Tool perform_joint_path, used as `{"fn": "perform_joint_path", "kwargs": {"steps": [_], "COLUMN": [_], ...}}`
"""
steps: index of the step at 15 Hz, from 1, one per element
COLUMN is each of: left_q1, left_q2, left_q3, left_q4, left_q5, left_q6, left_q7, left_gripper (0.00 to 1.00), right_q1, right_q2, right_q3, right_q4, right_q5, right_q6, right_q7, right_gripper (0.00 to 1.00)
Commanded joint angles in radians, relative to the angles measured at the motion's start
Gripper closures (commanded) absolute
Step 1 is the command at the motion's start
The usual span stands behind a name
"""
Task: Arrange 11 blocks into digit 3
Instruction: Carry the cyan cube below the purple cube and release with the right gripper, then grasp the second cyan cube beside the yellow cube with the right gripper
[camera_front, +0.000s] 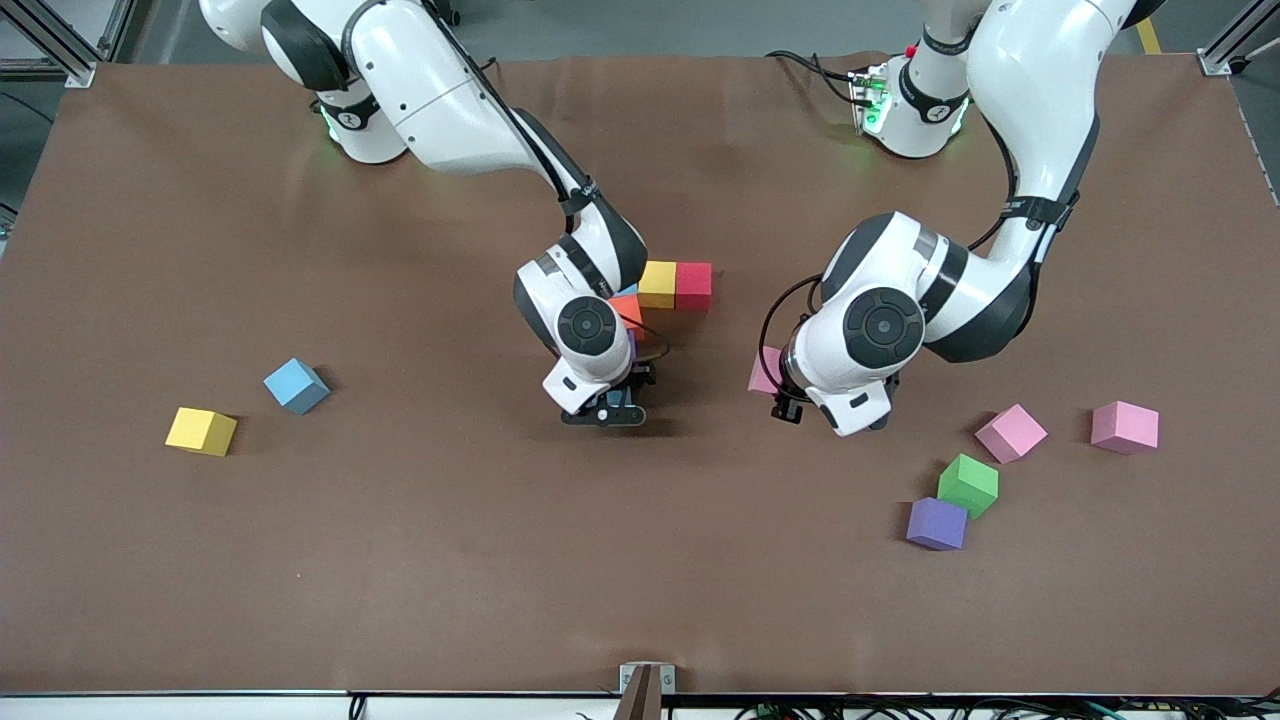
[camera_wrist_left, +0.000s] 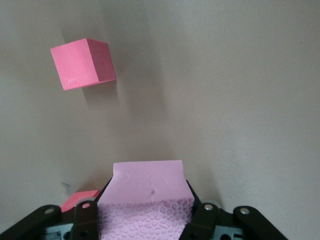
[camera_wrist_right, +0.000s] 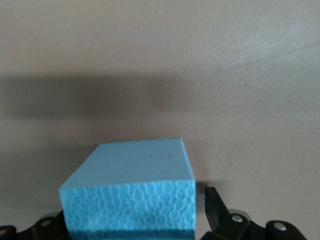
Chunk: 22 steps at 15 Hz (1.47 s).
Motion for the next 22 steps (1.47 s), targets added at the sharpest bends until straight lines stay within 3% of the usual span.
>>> {"fn": "perform_joint_path", "kwargs": {"steps": [1,6,9,13,17,20,22], "left_q1": [-0.005,-0.007,-0.007,-0.005,-0.002,-0.002,0.001], "left_q2": [-0.018,-0.013,-0.013,-0.012,0.002,0.008,-0.004], "left_q3": [0.003,0.003,0.003,0.005,0.002,0.002,-0.001], "left_q4": [-0.011,-0.011,-0.01,-0.013,-0.004,-0.002,-0.002], "left_q5": [0.02,0.02,0.022,0.029,0.042,0.042,0.04], "left_q6": [-0.007,-0.007,-0.006,-0.007,-0.004,0.003,0.003], "left_q7": [0.004,0.004,0.004,0.015,0.02,0.018,0.018], "left_gripper": [0.96,0.96,0.96,0.97,0.97,0.97,0.97], "right_q1": [-0.04,-0.049,-0.083,-0.254,-0.467,-0.592,-0.643], "right_q2": [-0.013,-0.04,-0.117,-0.257,-0.294,-0.297,-0.298], "right_q3": [0.023,0.026,0.026,0.07,0.069,0.058,0.057], "right_q4": [0.036,0.082,0.102,0.102,0.102,0.088,0.082], "right_q5": [0.013,0.021,0.079,0.096,0.088,0.077,-0.022], "right_q6": [-0.049,-0.14,-0.221,-0.313,-0.489,-0.528,-0.539], "right_q7": [0.003,0.003,0.001,-0.012,-0.35,-0.595,-0.707], "right_gripper": [0.0,0.0,0.0,0.0,0.0,0.0,0.0]}}
